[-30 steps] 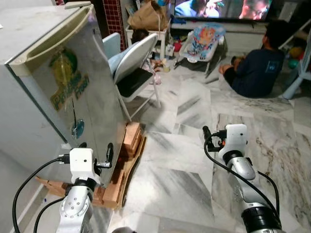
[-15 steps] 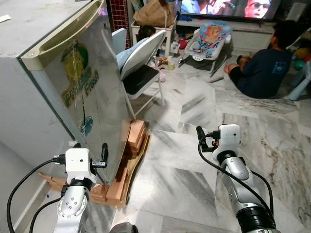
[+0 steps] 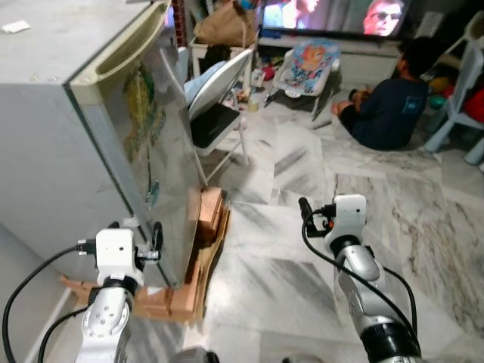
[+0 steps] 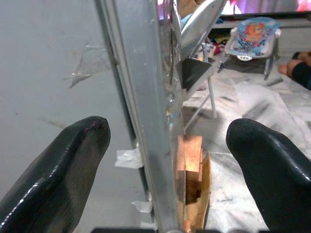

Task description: Restocking fridge

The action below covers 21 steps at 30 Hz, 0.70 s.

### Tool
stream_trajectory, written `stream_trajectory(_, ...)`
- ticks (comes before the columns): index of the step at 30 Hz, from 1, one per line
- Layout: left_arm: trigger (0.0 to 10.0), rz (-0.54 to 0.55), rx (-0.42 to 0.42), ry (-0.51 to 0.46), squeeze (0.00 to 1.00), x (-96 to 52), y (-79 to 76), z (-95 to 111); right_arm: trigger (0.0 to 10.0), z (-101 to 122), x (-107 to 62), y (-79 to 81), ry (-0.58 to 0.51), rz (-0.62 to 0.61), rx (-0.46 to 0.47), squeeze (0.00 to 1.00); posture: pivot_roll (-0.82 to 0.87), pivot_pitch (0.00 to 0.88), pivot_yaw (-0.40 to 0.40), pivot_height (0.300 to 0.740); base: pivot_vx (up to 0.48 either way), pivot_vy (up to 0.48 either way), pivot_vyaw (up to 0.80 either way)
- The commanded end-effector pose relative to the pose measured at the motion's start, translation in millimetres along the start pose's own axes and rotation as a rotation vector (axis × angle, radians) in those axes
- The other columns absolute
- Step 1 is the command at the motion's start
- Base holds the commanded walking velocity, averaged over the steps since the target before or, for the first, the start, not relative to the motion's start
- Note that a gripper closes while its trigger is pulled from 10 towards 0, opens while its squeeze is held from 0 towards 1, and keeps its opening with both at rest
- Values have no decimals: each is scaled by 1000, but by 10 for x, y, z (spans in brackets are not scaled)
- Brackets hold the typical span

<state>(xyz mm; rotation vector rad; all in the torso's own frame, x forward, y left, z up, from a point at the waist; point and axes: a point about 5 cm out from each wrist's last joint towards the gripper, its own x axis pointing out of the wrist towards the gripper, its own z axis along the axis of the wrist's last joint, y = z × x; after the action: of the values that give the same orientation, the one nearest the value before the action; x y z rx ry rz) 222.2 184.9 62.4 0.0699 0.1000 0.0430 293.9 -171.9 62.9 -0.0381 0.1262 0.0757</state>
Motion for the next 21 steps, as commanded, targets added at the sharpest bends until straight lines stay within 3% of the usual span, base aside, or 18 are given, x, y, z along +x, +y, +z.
stream_trajectory(1, 10000, -10, -2, 4, 0, -2, -43, -5, 10000, 2, -9, -52, 2, -16, -8, 0, -36, 37, 17, 740, 0, 386, 0)
stream_trajectory(7, 10000, -31, -11, 10, 0, 5, -92, -14, 10000, 5, 3, -29, 1, -5, -2, 0, -36, 38, 19, 740, 0, 59, -341)
stream_trajectory(21, 10000, -68, -11, -13, 0, 47, -175, 33, 10000, 7, 3, -30, 3, -2, -6, 0, -43, 46, 16, 740, 0, 0, -57)
